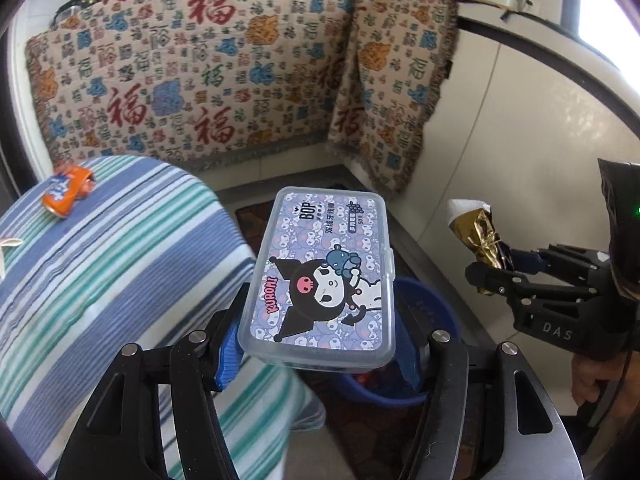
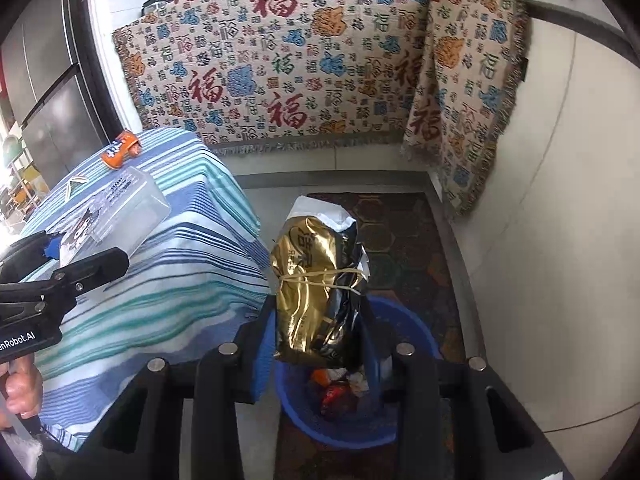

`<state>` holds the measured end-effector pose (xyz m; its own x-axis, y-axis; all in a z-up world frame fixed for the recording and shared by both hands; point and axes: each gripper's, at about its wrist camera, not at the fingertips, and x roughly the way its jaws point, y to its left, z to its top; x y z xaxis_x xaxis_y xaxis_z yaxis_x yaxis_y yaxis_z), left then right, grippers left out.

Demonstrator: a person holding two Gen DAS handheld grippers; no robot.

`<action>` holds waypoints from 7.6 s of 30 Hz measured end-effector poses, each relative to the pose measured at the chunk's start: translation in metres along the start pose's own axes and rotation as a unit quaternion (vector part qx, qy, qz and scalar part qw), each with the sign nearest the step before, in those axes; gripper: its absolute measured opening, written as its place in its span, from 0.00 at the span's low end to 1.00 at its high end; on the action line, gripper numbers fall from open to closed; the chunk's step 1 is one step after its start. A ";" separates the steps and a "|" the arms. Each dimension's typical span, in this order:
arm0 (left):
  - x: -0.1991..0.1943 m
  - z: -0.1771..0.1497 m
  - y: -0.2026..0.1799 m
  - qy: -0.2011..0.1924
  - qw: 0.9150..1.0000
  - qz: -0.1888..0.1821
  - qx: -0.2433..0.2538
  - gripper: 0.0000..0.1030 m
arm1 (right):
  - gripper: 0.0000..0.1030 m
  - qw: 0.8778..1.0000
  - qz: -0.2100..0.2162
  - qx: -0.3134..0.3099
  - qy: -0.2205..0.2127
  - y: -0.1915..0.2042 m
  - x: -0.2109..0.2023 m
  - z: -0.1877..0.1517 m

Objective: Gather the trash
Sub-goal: 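Carry the plastic box and gold package over the blue wastebasket, then open both tools over the wastebasket to drop the box and package, then return both open tools to the table toward the paper and can, then grasp the white-and-red paper wrapper with the left tool while the right tool grasps the crushed orange can, then lift the orange can with the right tool and regrip it, then carry the paper wrapper and orange can over the blue wastebasket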

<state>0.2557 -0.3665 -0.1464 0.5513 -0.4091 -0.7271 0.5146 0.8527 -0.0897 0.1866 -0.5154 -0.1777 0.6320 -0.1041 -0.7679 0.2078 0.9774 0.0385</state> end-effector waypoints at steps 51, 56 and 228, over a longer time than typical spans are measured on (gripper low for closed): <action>0.062 0.019 -0.066 0.028 0.998 -0.039 0.029 0.73 | 0.56 0.999 -0.033 0.013 0.010 -0.075 0.009 -0.013; 0.035 0.012 -0.040 0.018 1.000 -0.025 0.007 0.73 | 0.56 1.000 -0.023 0.003 -0.005 -0.055 0.006 0.003; -0.082 -0.109 0.242 0.004 0.981 0.145 -0.131 0.05 | 0.64 0.989 0.120 -0.058 -0.060 0.271 0.045 0.026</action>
<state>0.2633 -0.0916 -0.1819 0.6445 -0.1358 -0.7524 0.1505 0.9874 -0.0492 0.2911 -0.2597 -0.1849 0.7380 0.1187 -0.6643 -0.0416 0.9905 0.1309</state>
